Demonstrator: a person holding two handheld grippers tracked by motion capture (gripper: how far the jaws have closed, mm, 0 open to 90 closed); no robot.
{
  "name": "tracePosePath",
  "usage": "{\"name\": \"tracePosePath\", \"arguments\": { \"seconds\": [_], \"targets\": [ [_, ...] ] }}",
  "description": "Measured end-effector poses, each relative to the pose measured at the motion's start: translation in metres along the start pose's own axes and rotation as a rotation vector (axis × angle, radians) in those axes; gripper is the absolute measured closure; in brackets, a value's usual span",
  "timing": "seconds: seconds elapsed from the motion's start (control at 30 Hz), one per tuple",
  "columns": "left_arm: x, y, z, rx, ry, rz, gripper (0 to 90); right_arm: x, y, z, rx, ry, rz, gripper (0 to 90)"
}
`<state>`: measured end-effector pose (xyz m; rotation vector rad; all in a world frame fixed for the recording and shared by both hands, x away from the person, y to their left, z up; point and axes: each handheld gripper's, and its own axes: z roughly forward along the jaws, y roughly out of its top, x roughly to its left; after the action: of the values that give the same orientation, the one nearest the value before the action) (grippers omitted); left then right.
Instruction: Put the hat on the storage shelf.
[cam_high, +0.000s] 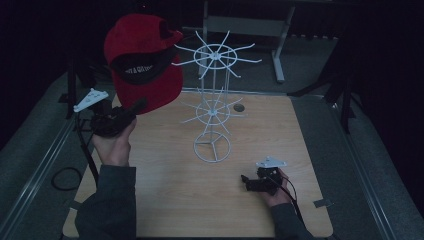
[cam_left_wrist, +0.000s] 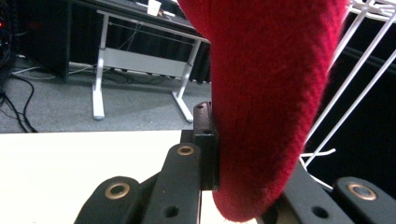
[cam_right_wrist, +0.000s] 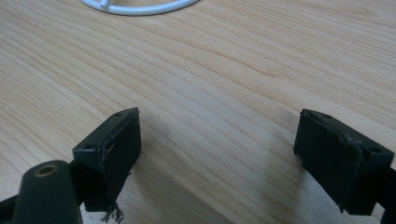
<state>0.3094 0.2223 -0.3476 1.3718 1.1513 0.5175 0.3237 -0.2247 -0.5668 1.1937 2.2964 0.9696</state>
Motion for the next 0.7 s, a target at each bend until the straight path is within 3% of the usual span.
{"name": "tracePosePath", "arguments": {
  "seconds": [0.7],
  "targets": [
    [0.0, -0.018, -0.009, 0.007, -0.037, 0.002, 85.4, 0.0, 0.0, 0.0, 0.0, 0.001, 0.004, 14.7]
  ]
}}
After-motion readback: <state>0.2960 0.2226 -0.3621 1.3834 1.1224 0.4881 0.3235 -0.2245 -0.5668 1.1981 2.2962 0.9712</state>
